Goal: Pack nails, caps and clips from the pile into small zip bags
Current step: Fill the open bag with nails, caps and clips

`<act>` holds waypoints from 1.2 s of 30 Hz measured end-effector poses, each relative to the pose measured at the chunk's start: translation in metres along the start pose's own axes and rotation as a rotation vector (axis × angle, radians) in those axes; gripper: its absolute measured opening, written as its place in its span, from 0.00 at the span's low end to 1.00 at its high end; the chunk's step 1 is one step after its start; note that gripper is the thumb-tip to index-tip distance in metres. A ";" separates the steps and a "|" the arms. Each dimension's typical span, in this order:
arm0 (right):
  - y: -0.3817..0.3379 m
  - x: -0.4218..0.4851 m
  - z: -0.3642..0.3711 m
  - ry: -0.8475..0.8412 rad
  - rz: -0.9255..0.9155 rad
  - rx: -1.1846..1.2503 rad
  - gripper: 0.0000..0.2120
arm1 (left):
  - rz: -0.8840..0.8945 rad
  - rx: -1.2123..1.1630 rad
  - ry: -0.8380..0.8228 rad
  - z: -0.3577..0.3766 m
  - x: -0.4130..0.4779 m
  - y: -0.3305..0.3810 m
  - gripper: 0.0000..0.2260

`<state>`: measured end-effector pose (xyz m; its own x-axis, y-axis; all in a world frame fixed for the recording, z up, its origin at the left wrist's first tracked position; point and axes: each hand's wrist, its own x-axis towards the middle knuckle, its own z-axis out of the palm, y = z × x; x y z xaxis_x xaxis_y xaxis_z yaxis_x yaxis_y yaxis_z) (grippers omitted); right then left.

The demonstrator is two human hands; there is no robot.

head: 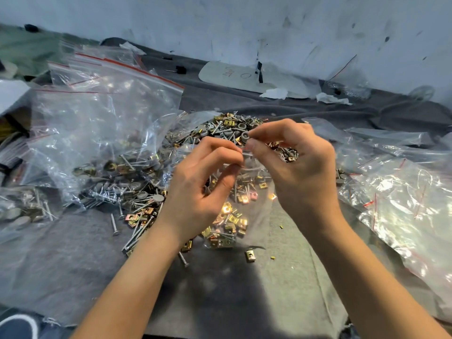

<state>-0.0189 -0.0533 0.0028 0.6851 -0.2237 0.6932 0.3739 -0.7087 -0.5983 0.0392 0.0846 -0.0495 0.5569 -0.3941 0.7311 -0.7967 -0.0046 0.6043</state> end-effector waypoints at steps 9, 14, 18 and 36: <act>-0.004 -0.006 0.011 -0.003 0.105 0.128 0.06 | -0.014 -0.021 0.007 -0.001 0.000 0.000 0.07; -0.001 -0.005 0.009 0.050 0.118 0.069 0.08 | -0.019 -0.014 0.034 -0.002 0.000 0.000 0.06; 0.005 0.000 0.003 0.115 0.130 0.099 0.09 | -0.024 -0.016 0.033 -0.002 0.000 0.002 0.05; 0.062 -0.021 0.040 -0.533 0.267 -0.302 0.10 | -0.048 0.018 0.076 -0.009 0.002 -0.007 0.04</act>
<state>0.0145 -0.0658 -0.0653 0.9741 -0.1111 0.1968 0.0102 -0.8484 -0.5292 0.0481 0.0920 -0.0494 0.6100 -0.3220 0.7241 -0.7725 -0.0381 0.6338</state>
